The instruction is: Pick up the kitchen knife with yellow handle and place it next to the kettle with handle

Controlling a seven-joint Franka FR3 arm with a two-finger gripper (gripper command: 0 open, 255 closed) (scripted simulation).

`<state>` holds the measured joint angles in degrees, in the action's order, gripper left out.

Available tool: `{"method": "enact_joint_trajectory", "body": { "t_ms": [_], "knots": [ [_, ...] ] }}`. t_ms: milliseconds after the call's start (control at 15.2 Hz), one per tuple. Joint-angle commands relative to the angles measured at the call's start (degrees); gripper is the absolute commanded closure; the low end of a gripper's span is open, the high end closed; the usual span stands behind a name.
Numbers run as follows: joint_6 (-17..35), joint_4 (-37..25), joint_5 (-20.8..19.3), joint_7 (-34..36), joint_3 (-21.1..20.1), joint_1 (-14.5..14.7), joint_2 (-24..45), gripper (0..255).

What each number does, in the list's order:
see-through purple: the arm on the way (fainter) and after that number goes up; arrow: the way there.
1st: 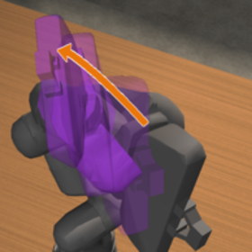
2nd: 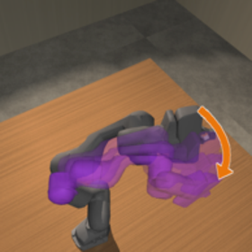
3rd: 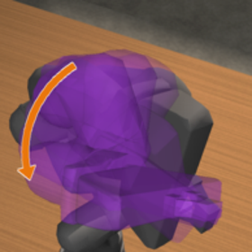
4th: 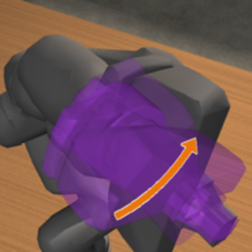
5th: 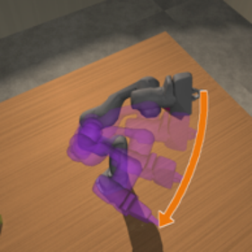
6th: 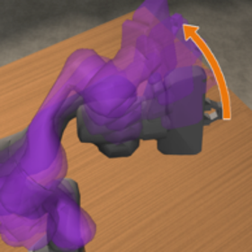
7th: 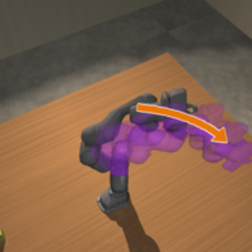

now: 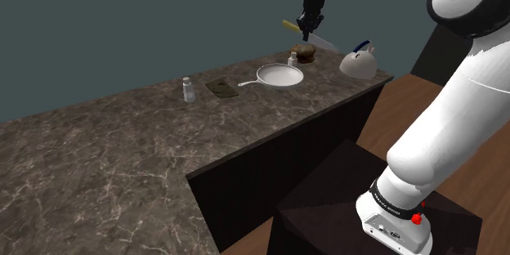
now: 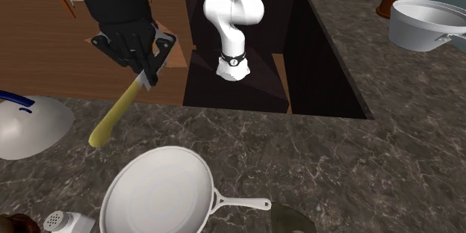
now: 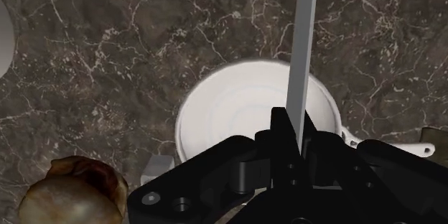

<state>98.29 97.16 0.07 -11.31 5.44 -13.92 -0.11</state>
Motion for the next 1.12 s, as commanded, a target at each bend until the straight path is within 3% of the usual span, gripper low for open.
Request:
{"method": "enact_joint_trajectory", "body": {
  "t_ms": [0,660,1056],
  "knots": [
    [0.13,0.33,0.03,-2.97,1.44,-1.44,-0.17,255],
    [-0.32,-1.56,0.67,-16.98,8.41,-8.41,1.37,255],
    [4.38,3.44,0.6,-16.96,8.38,-8.37,1.06,255]
  ]
}}
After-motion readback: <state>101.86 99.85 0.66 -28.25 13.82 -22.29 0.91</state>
